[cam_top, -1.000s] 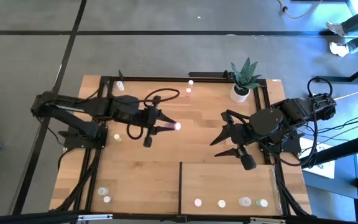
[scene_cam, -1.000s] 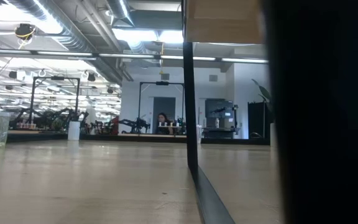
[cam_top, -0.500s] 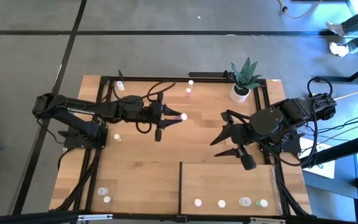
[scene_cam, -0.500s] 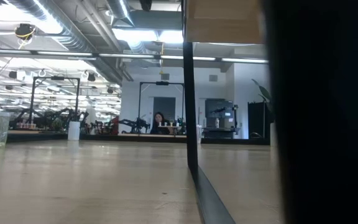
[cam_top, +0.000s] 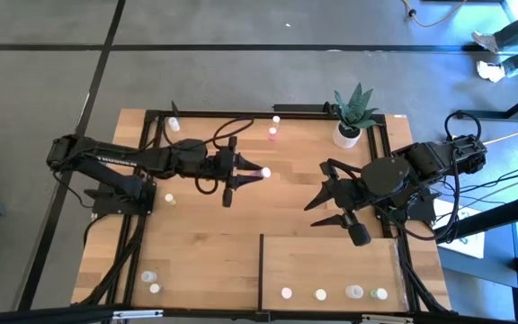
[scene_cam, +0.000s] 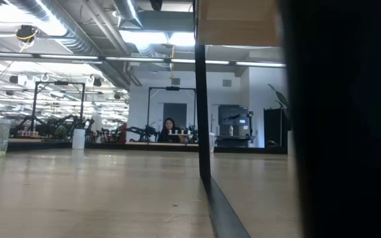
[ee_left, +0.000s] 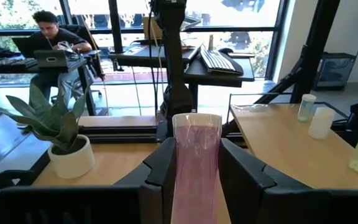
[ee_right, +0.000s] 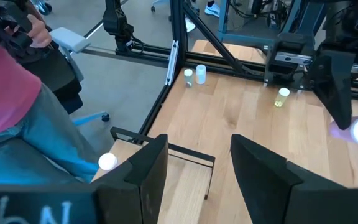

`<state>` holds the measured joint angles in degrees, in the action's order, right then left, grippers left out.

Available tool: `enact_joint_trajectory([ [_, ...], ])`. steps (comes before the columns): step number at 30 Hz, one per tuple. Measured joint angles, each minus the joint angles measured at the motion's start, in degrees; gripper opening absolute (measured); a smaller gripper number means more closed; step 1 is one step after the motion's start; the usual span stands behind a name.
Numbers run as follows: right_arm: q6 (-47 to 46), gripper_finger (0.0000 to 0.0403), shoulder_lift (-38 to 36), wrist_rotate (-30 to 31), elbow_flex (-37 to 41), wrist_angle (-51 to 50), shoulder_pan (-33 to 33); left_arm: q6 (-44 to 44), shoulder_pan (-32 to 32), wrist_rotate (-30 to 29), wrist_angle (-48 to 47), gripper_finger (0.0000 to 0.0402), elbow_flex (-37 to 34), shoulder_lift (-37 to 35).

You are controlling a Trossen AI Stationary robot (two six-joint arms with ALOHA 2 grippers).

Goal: Pick and place medicine bottles onto shelf by color
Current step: Put the bottom pink pill bottle on the shelf aligned with the other pink pill bottle

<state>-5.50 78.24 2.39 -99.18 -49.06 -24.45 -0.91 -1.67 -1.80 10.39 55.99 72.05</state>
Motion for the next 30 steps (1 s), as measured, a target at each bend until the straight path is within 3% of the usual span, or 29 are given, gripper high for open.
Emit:
enact_joint_trajectory([
  [6,-0.3,0.0178,0.0,0.0,0.0,0.17,0.0,1.18,0.0,0.02,0.0,0.0094,0.0,0.0],
  [16,-9.12,0.0178,0.08,-0.01,-0.04,1.78,0.0,1.31,-0.4,0.04,0.0,0.0094,0.0,0.0],
  [20,-10.74,0.0178,1.01,3.26,-0.09,1.79,0.91,1.47,-1.06,0.06,0.0,0.0094,0.0,0.0],
  [30,0.51,0.0178,5.56,12.8,-0.09,2.38,6.54,1.46,-2.37,0.04,-0.02,0.0094,0.0,0.0],
])
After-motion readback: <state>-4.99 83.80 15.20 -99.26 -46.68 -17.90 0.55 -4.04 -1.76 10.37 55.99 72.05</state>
